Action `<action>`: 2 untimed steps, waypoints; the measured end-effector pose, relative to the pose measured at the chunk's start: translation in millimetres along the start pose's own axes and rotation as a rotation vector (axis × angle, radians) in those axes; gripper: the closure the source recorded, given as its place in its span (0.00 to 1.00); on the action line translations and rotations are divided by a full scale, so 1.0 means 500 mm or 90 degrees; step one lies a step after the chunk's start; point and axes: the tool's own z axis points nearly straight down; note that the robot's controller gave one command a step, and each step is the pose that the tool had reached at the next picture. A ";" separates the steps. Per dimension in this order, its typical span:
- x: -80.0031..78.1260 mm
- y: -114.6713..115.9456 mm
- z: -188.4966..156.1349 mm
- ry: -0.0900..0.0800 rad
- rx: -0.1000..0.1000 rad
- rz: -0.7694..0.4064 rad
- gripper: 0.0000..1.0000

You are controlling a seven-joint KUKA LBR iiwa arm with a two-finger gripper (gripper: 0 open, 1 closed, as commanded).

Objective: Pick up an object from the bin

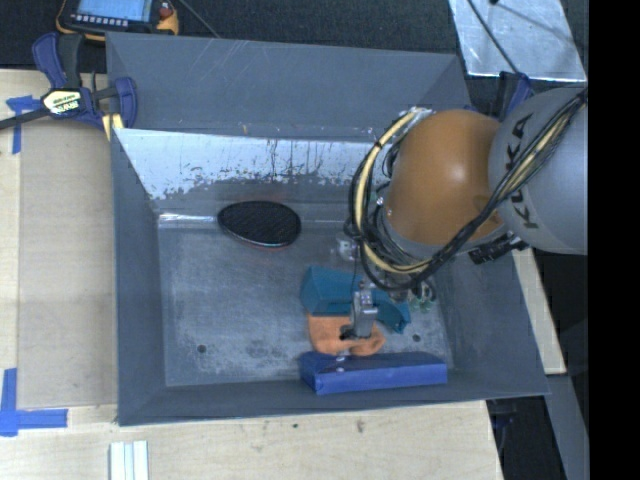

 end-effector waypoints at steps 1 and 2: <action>-0.003 0.000 -0.009 -0.005 0.000 0.000 0.00; -0.083 0.000 0.084 -0.013 -0.001 0.005 0.00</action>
Offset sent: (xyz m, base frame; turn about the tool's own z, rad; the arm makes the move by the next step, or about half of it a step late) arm 0.0695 -0.0005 -0.0926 0.0193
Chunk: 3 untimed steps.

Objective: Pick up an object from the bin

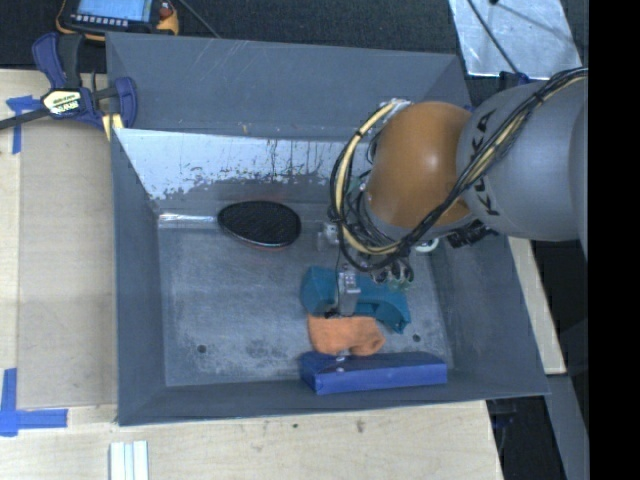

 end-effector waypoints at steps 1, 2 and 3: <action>0.015 -0.020 0.076 0.011 0.001 0.059 1.00; 0.015 -0.020 0.076 0.011 0.001 0.059 1.00; 0.029 -0.010 -0.026 0.015 0.002 0.053 1.00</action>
Offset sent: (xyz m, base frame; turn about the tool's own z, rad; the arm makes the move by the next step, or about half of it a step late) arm 0.0000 0.0000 0.0000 0.0000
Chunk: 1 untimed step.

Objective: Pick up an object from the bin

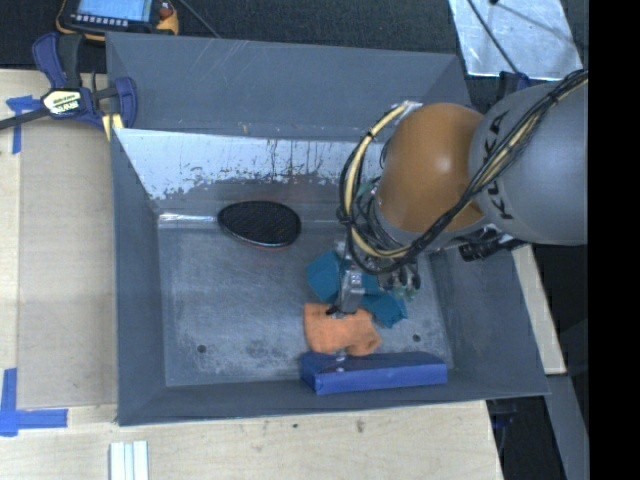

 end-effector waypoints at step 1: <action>-0.066 0.024 -0.036 -0.009 -0.001 -0.023 1.00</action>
Offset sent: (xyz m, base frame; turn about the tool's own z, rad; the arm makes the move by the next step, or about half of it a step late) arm -0.0172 0.0135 0.0304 -0.0275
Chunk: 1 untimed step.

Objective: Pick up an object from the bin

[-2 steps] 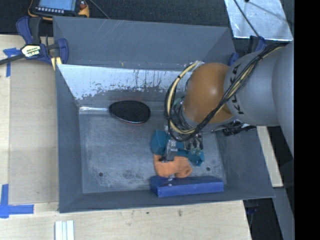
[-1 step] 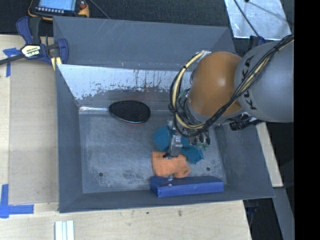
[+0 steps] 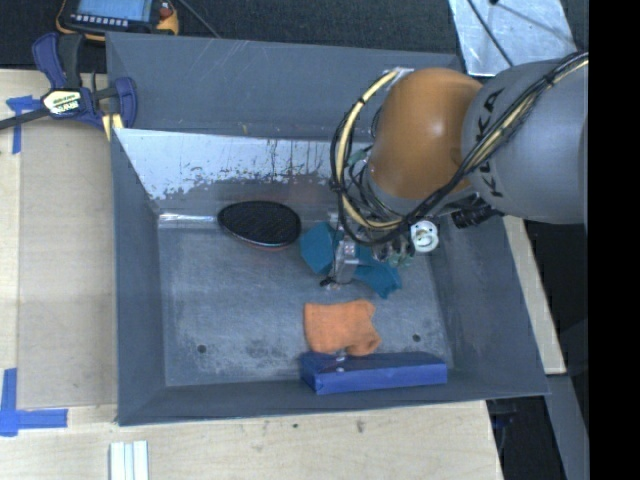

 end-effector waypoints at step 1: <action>0.053 0.001 -0.006 0.006 0.001 0.001 1.00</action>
Offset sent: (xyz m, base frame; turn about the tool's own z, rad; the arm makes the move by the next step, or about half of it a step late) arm -0.0006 -0.0411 0.1725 0.0091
